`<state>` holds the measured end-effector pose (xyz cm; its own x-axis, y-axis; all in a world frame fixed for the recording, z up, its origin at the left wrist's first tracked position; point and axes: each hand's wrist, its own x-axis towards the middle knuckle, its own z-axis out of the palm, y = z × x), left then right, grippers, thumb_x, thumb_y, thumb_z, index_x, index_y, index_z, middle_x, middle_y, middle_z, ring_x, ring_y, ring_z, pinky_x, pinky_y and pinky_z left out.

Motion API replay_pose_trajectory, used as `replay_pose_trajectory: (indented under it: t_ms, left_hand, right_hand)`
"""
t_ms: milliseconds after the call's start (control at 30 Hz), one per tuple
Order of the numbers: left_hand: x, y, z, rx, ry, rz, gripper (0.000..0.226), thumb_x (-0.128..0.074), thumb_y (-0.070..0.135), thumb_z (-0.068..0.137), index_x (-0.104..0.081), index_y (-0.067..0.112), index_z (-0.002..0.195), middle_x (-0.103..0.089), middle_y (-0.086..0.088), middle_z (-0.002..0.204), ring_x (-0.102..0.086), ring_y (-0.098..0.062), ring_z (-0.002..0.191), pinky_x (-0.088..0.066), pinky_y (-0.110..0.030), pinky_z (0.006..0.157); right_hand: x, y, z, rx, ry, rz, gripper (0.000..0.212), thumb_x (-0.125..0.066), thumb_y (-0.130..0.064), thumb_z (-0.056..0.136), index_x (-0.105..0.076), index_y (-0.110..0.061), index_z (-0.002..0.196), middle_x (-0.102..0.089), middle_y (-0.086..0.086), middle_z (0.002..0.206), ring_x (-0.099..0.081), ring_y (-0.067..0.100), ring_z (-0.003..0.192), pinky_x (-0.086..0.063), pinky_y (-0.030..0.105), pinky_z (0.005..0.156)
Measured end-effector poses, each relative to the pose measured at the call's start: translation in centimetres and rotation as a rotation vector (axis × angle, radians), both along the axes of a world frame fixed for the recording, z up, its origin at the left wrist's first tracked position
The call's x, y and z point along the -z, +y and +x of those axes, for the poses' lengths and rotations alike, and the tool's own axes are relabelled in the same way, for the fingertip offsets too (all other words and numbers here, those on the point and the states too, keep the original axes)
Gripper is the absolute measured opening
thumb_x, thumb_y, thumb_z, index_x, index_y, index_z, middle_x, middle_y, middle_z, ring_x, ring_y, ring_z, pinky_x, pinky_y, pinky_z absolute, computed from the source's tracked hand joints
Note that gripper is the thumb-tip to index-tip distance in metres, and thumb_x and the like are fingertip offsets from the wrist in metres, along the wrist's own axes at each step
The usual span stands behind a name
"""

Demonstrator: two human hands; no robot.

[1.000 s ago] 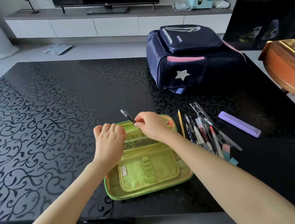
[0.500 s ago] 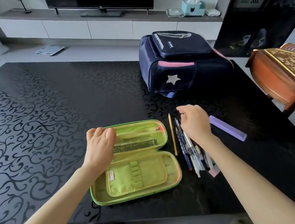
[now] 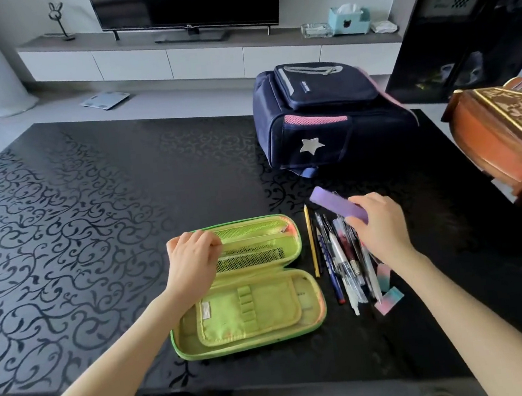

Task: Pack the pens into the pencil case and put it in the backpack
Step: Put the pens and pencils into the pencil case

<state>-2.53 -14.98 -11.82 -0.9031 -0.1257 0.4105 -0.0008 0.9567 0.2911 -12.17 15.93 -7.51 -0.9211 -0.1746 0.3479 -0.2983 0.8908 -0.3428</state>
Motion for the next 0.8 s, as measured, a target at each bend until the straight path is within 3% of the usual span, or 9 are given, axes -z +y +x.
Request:
replay_pose_trajectory:
  t_ms: [133, 233, 333, 500, 633, 800]
  left_hand:
    - [-0.2, -0.1, 0.5, 0.025, 0.102, 0.020, 0.007, -0.049, 0.020, 0.085, -0.055, 0.020, 0.081, -0.058, 0.004, 0.081, -0.046, -0.020, 0.082, -0.019, -0.027, 0.077]
    - [-0.5, 0.0, 0.8, 0.055, 0.169, 0.009, 0.011, -0.044, 0.023, 0.086, -0.054, 0.021, 0.081, -0.056, 0.003, 0.082, -0.041, -0.017, 0.085, -0.021, -0.027, 0.080]
    - [-0.5, 0.1, 1.1, 0.076, 0.193, 0.008, 0.018, -0.040, 0.022, 0.089, -0.056, 0.018, 0.082, -0.056, 0.000, 0.086, -0.043, -0.018, 0.088, -0.026, -0.032, 0.084]
    - [0.3, -0.4, 1.3, 0.102, 0.222, -0.011, 0.013, -0.040, 0.020, 0.092, -0.051, 0.019, 0.085, -0.060, 0.000, 0.088, -0.049, -0.021, 0.088, -0.030, -0.032, 0.084]
    - [0.4, -0.3, 1.2, 0.134, 0.217, 0.009, 0.024, -0.034, 0.027, 0.097, -0.054, 0.016, 0.088, -0.062, -0.003, 0.092, -0.050, -0.020, 0.088, -0.032, -0.032, 0.083]
    - [0.5, -0.1, 1.2, 0.182, 0.079, 0.011, 0.011, -0.036, 0.018, 0.089, -0.047, 0.016, 0.087, -0.060, -0.006, 0.079, -0.055, -0.028, 0.069, -0.045, -0.036, 0.063]
  right_hand:
    - [-1.7, -8.8, 0.3, -0.466, 0.159, 0.101, 0.038, -0.082, -0.008, 0.059, -0.071, -0.011, 0.095, -0.067, 0.006, 0.085, -0.059, 0.032, 0.079, -0.043, 0.039, 0.071]
    - [-2.2, -13.5, 0.1, -0.680, 0.001, 0.258, 0.032, -0.074, -0.010, 0.069, -0.070, -0.016, 0.101, -0.064, 0.005, 0.095, -0.054, 0.029, 0.091, -0.039, 0.038, 0.078]
    - [-2.6, -15.9, 0.2, -0.721, -0.341, 0.252, 0.037, -0.070, -0.014, 0.077, -0.067, -0.020, 0.114, -0.062, 0.002, 0.109, -0.049, 0.020, 0.102, -0.039, 0.034, 0.088]
    - [-4.1, -17.2, 1.0, -0.721, -0.641, 0.072, 0.031, -0.061, -0.004, 0.079, -0.072, -0.016, 0.106, -0.068, 0.004, 0.109, -0.059, 0.019, 0.104, -0.048, 0.035, 0.091]
    - [-4.2, -18.0, 2.3, -0.717, -0.663, 0.145, 0.049, -0.041, 0.010, 0.074, -0.071, -0.014, 0.103, -0.070, 0.010, 0.106, -0.061, 0.029, 0.103, -0.050, 0.045, 0.089]
    - [-3.3, -16.9, 3.4, -0.652, -0.605, 0.219, 0.058, -0.039, 0.007, 0.076, -0.062, -0.023, 0.120, -0.065, 0.003, 0.116, -0.057, 0.023, 0.109, -0.045, 0.037, 0.094]
